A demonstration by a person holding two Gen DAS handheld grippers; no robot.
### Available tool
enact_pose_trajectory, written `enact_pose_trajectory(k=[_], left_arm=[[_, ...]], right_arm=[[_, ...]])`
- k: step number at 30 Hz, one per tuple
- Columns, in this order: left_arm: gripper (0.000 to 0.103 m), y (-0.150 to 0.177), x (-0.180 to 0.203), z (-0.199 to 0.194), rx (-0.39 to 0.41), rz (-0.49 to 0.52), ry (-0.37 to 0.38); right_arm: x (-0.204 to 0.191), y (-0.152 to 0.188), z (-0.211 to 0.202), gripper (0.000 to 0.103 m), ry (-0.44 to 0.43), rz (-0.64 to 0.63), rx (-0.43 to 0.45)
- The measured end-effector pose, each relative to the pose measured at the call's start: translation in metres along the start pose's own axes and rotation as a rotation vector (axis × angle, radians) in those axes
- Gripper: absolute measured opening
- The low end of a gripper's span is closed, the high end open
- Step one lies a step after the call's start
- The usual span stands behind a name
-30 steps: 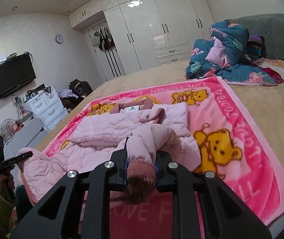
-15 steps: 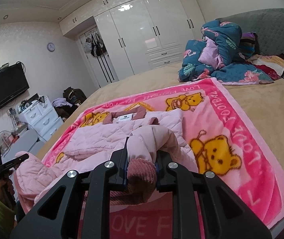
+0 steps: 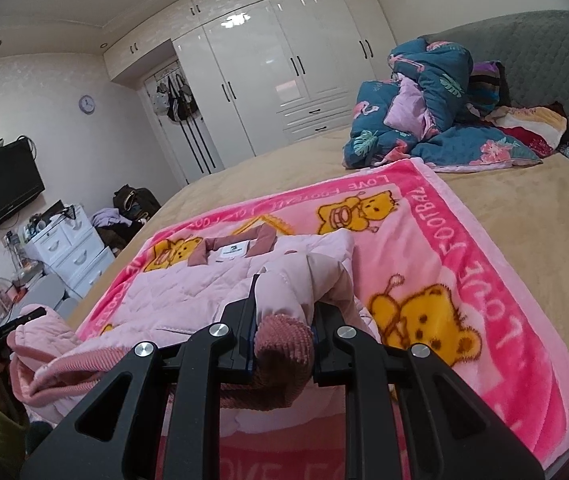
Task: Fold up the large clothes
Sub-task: 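Lift the hem with both tools and carry it toward the collar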
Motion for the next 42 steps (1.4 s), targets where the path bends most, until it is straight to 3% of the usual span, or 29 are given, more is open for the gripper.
enact_pose_trajectory(k=[20,42], left_arm=[[0.012,-0.025,-0.02,0.052,-0.025,0.009,-0.034],[0.013,-0.047,-0.036,0.111,-0.069,0.014,-0.069]], right_arm=[[0.007,-0.025,0.06,0.018,0.038,0.021,0.001],[0.017,-0.045,0.138,0.018,0.095,0.016,-0.062]])
Point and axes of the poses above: each gripper's, at about its wrist camera, not at the fingertips, and z roughly the way its jaws point, x to its right, y to its underside, the point moved 8 cm from there along z, roughly the way its jaws point, and after that the axes turned 10 degrees about x, right-handed, at the moved point
